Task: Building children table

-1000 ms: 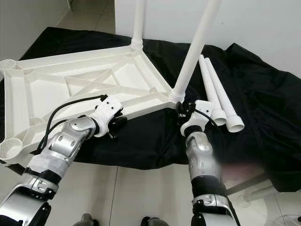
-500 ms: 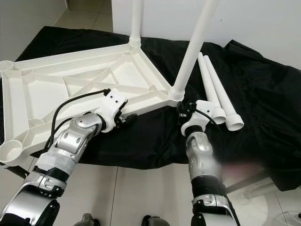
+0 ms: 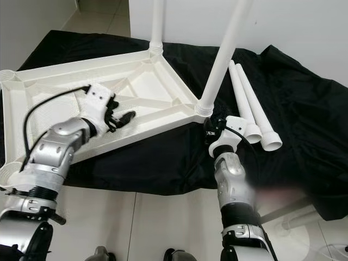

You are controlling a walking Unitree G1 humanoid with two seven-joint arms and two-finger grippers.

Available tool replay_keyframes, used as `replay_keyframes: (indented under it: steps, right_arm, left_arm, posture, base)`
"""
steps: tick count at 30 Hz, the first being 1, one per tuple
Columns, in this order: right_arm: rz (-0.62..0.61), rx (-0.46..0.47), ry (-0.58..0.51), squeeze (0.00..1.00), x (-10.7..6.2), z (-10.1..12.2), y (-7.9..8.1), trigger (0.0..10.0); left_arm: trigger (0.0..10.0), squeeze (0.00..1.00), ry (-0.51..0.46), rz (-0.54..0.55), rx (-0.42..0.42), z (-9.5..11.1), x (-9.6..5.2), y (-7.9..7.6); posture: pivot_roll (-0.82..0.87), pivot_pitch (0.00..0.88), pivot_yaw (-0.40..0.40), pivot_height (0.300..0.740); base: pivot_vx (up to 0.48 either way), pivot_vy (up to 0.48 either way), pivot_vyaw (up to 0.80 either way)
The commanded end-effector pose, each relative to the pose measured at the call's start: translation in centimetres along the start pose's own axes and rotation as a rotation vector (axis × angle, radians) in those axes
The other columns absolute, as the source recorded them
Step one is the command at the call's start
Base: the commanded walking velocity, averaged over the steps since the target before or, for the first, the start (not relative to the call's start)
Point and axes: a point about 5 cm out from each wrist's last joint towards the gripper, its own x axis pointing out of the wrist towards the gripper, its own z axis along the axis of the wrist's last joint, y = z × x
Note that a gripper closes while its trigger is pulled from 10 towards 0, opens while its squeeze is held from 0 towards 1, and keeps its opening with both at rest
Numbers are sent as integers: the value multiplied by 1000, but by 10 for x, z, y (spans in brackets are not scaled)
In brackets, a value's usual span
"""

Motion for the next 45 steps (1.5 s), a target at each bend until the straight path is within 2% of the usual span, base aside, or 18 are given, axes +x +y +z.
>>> replay_keyframes:
  steps: [1, 4, 7, 21, 26, 30, 36, 45]
  right_arm:
    - [-8, -8, 9, 0, -1, -3, -2, 10000]
    - [-7, -7, 11, 0, 0, -3, -2, 10000]
    - [-7, -7, 11, 0, 0, -3, -2, 10000]
    - [-12, -10, 8, 0, 0, -3, -3, 10000]
    - [-16, -11, 7, 0, -1, -3, -4, 10000]
    - [-19, -9, 5, 0, -1, -3, -4, 10000]
    - [-21, -9, 5, 0, -1, -3, -4, 10000]
    - [-25, -7, 2, 0, -1, -2, -4, 10000]
  left_arm:
    - [10000, 0, 18, -8, -2, -4, 2, -2]
    - [10000, 0, 99, 41, 64, -17, -2, 6]
    - [10000, 0, 119, 43, 70, -22, -2, 6]
    - [10000, 0, 134, -31, 52, -25, 3, -9]
    - [10000, 0, 156, -42, 74, -29, 5, -11]
    - [10000, 0, 251, 15, 111, -43, 9, -9]
    - [10000, 0, 282, 66, 116, -46, 13, -6]
    - [10000, 0, 305, 142, 47, -44, 19, 1]
  posture:
    - [30, 103, -66, 740]
    - [32, 104, -67, 740]
    - [32, 104, -68, 740]
    - [27, 104, -64, 740]
    - [26, 105, -62, 740]
    - [22, 105, -59, 740]
    - [21, 104, -59, 740]
    - [14, 101, -55, 740]
  base:
    - [0, 0, 0]
    - [0, 0, 0]
    - [0, 0, 0]
    - [0, 0, 0]
    - [0, 0, 0]
    - [0, 0, 0]
    - [0, 0, 0]
    - [0, 0, 0]
